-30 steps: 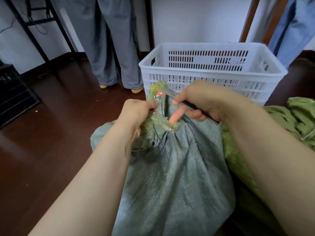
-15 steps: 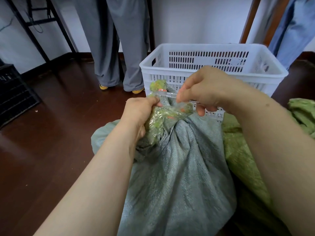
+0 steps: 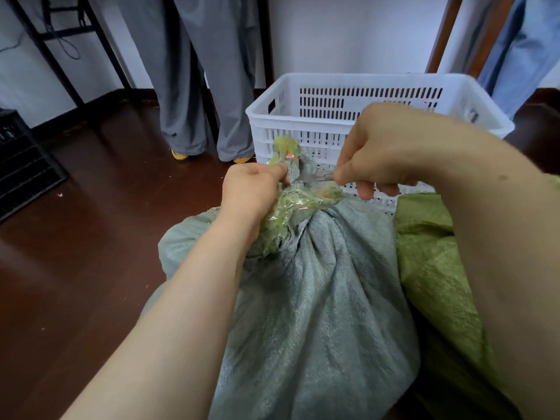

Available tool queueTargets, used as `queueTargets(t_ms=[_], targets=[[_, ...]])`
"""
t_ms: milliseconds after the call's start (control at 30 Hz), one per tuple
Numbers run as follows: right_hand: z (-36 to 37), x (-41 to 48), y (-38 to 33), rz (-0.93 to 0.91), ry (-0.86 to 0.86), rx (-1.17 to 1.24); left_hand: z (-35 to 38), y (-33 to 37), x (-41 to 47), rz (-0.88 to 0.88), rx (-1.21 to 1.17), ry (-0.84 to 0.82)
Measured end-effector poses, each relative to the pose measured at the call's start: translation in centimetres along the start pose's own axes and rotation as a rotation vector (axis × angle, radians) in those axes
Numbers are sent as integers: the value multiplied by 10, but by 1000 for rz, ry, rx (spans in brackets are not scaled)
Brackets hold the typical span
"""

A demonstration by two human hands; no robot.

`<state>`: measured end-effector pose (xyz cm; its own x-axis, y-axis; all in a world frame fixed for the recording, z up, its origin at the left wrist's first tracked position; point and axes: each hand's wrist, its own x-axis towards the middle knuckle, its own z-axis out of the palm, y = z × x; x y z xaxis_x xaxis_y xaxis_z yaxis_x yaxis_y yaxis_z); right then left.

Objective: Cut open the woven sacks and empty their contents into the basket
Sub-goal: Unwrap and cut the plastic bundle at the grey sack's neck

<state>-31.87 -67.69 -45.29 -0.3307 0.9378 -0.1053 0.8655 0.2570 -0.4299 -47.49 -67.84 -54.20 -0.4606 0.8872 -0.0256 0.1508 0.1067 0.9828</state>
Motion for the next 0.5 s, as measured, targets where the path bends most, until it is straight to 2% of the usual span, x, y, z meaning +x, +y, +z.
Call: queueTargets(t_ms=[267,500], targets=[[8,-1,-10,-30,11,-100,-1,2,-1,400,463,33],[27,-5,-28,-106,53,-236,1,9,-11,645,666,11]])
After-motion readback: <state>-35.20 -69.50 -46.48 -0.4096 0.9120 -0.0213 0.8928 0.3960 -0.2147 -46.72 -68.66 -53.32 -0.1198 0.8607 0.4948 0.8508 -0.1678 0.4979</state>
